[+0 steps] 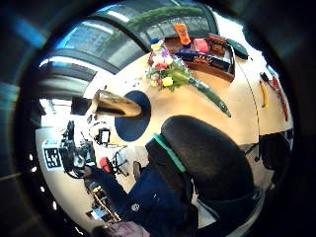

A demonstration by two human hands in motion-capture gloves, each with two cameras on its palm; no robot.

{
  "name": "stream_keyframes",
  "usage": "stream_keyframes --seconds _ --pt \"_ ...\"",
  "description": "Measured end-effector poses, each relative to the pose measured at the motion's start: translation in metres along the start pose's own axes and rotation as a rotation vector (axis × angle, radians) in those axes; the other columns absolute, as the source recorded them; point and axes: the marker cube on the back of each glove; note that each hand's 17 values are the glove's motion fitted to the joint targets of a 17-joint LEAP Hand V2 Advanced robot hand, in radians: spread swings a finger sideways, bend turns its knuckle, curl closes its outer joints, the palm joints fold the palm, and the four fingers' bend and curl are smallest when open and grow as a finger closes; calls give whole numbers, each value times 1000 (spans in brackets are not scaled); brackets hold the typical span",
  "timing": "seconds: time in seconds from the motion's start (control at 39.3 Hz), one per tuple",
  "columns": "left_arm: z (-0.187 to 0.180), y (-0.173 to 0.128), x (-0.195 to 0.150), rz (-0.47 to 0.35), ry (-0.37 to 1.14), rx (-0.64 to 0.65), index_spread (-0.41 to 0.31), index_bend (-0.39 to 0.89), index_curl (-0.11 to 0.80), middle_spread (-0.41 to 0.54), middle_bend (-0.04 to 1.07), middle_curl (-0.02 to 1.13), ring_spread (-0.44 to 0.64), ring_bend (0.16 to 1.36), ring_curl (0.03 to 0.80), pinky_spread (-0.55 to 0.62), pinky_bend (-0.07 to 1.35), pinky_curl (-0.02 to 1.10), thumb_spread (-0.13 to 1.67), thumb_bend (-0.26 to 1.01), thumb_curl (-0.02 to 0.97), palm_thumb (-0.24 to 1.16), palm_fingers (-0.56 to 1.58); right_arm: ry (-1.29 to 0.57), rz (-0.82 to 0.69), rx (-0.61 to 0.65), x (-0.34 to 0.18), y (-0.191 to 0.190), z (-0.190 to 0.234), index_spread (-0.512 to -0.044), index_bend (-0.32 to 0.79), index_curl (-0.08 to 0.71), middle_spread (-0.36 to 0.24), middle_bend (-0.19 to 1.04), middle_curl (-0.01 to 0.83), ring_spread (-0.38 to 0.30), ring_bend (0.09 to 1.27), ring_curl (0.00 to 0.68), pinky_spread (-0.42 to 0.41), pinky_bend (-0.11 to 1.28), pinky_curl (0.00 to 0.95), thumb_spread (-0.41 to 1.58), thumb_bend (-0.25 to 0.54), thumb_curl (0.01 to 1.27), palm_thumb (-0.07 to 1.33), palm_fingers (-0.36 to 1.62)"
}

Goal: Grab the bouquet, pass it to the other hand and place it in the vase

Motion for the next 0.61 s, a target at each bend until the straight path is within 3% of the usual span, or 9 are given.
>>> stream_keyframes --seconds 0.33,0.41,0.53,0.61 --pt "5 11 20 63 -18 18 54 152 226 313 194 252 448 558 207 444 352 258 1119 -16 219 144 26 -189 292 -147 28 -64 24 -224 13 36 -61 389 339 -38 721 321 118 708 357 1108 10 217 363 501" --pt "10 12 21 67 -29 5 51 145 232 314 196 260 449 562 211 445 354 265 1123 -17 226 143 20 -243 357 -202 34 -79 50 -216 43 42 -60 387 348 -52 731 332 107 714 364 1100 10 235 400 521" --pt "14 15 21 79 -35 -2 49 141 237 316 199 273 452 567 217 447 360 276 1126 -18 234 147 3 -371 410 -400 37 -96 102 -222 70 59 -54 372 360 -60 713 340 119 719 371 1085 18 267 479 499" --pt "16 14 22 85 -40 -6 48 143 241 316 199 279 453 569 219 448 361 282 1127 -18 238 147 -1 -388 429 -380 37 -107 128 -219 85 73 -46 355 364 -61 698 343 137 715 373 1071 15 283 515 473"
